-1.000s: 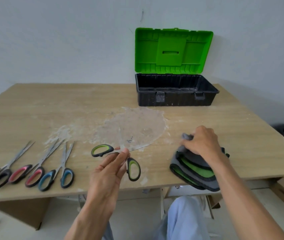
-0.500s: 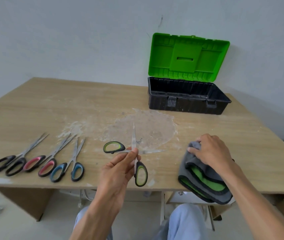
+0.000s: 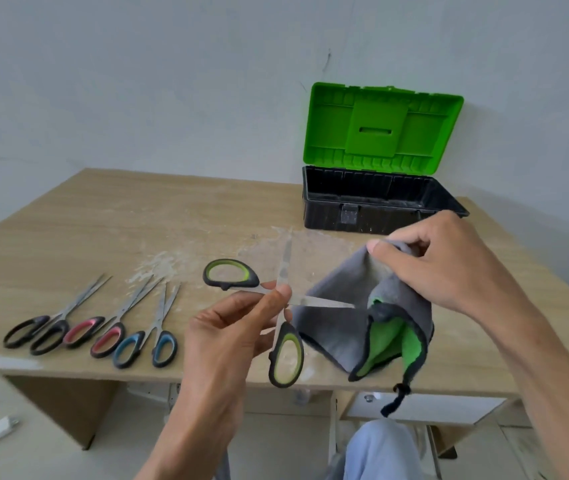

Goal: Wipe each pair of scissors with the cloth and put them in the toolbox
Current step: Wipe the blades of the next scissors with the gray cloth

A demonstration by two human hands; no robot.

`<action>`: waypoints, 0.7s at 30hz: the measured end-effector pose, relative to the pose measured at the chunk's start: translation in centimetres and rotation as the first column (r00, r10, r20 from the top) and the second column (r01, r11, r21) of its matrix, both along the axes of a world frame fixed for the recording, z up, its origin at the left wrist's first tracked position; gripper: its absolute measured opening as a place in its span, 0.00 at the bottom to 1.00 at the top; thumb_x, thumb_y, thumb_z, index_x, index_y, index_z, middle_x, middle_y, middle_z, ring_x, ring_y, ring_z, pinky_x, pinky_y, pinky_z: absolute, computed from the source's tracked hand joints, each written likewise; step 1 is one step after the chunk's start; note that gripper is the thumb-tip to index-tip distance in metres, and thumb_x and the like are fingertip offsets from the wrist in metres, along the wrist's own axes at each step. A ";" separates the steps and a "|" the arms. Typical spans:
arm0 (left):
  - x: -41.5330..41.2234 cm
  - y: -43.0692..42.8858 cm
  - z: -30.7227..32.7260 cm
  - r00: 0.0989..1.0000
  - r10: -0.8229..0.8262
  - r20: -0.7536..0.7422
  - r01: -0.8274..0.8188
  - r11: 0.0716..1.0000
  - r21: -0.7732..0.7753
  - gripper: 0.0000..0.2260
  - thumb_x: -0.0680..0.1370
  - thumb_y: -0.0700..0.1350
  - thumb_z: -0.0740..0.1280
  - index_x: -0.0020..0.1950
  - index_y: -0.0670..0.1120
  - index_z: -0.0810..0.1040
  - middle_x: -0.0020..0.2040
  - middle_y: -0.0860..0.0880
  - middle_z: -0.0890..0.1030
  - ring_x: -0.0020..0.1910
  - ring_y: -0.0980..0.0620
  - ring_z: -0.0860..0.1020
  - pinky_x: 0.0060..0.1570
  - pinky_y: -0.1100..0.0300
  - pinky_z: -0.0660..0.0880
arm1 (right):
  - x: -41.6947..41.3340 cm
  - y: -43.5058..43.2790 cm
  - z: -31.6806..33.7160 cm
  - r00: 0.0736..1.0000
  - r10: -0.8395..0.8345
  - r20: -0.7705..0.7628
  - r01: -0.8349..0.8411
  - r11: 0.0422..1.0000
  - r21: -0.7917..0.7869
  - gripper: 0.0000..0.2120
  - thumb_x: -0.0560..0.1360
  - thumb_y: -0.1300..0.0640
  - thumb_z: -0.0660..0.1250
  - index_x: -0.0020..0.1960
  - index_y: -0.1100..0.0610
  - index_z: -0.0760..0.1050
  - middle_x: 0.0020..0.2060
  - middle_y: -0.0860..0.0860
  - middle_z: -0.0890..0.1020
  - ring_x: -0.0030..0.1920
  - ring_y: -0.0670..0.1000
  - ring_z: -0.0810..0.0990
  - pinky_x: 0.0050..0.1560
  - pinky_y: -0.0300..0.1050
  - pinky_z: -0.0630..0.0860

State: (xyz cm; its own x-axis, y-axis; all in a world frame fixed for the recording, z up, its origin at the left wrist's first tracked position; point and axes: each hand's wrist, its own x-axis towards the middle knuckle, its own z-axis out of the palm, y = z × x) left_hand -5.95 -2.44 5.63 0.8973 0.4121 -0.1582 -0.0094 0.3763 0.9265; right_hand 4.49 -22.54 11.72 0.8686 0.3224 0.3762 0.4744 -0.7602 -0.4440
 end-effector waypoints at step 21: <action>-2.4 -0.6 1.6 0.993 -0.010 0.118 0.013 1.000 -0.026 0.06 0.66 0.43 0.75 0.38 0.41 0.86 0.41 0.41 0.86 0.36 0.49 0.83 0.33 0.59 0.79 | -7.7 2.2 -3.0 0.975 0.220 -0.036 -0.216 0.972 0.091 0.24 0.80 0.31 0.61 0.65 0.44 0.81 0.57 0.38 0.81 0.60 0.40 0.80 0.58 0.40 0.78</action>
State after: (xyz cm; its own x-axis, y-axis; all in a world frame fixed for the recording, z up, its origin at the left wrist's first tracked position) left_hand -8.38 -3.00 7.26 0.9150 0.3986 -0.0618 -0.1134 0.4012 0.9090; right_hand -3.17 -20.32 8.74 0.7979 0.4742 0.3723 0.6022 -0.5983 -0.5286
